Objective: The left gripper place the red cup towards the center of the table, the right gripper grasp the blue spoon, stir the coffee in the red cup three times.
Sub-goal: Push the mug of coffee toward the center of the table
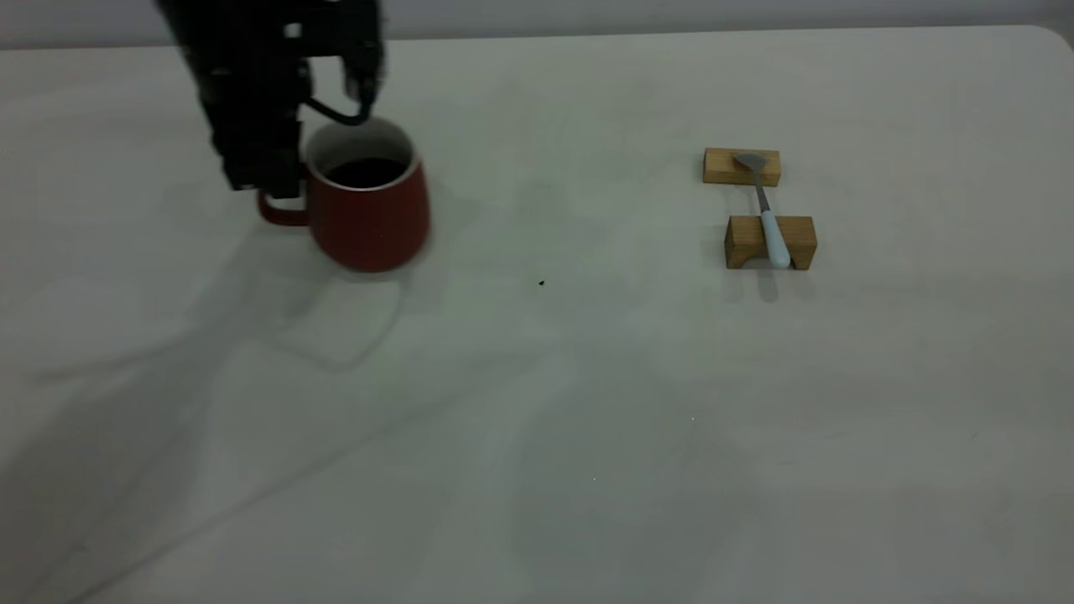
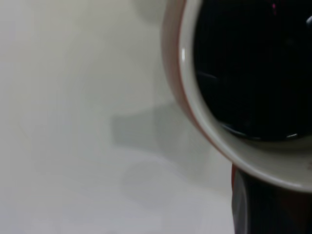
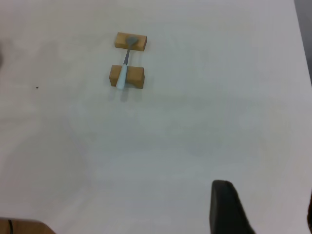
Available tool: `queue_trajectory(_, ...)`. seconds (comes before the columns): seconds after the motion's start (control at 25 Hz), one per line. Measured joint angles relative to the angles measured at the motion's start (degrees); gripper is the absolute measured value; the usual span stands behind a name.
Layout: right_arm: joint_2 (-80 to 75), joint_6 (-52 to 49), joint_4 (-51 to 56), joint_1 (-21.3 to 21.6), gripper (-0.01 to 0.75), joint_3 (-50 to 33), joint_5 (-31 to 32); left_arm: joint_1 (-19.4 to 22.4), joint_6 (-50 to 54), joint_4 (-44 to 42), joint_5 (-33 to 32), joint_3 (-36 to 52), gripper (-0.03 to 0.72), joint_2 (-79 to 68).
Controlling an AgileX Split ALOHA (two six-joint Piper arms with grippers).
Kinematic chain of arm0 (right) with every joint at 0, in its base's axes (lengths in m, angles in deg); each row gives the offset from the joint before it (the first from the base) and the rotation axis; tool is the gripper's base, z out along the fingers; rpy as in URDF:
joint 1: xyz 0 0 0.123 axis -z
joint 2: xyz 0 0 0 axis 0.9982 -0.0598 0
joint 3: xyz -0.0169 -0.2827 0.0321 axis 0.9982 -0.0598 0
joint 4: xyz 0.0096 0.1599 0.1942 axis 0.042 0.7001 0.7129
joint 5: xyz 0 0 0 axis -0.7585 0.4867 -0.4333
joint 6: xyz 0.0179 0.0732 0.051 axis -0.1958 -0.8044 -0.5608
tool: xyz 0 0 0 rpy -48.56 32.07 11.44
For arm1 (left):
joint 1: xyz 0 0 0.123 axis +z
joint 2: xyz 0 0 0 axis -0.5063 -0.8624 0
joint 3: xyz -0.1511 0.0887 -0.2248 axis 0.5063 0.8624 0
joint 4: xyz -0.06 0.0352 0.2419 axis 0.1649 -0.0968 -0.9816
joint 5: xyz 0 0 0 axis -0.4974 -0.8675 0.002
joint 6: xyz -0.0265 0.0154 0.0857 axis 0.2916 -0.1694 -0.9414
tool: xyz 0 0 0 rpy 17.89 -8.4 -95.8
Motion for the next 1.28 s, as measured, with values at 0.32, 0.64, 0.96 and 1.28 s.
queue_trajectory(0.32, 0.0, 0.0, 0.0, 0.0, 0.434, 0.0, 0.0, -4.36, 0.74, -0.01, -0.07, -0.66, 0.205, -0.59)
queue_trajectory(0.64, 0.0, 0.05, 0.0, 0.0, 0.434, 0.0, 0.0, -6.92, 1.69, 0.05, 0.28, -0.81, 0.205, -2.58)
queue_trajectory(0.96, 0.0, 0.05, 0.0, 0.0, 0.434, 0.0, 0.0, -8.54, 1.68, 0.58, 0.3, -0.81, 0.205, -2.84)
queue_trajectory(1.28, 0.0, 0.0, 0.0, 0.0, 0.434, 0.0, 0.0, -8.92, 4.72, 0.58, -2.52, -0.83, 0.454, -1.52)
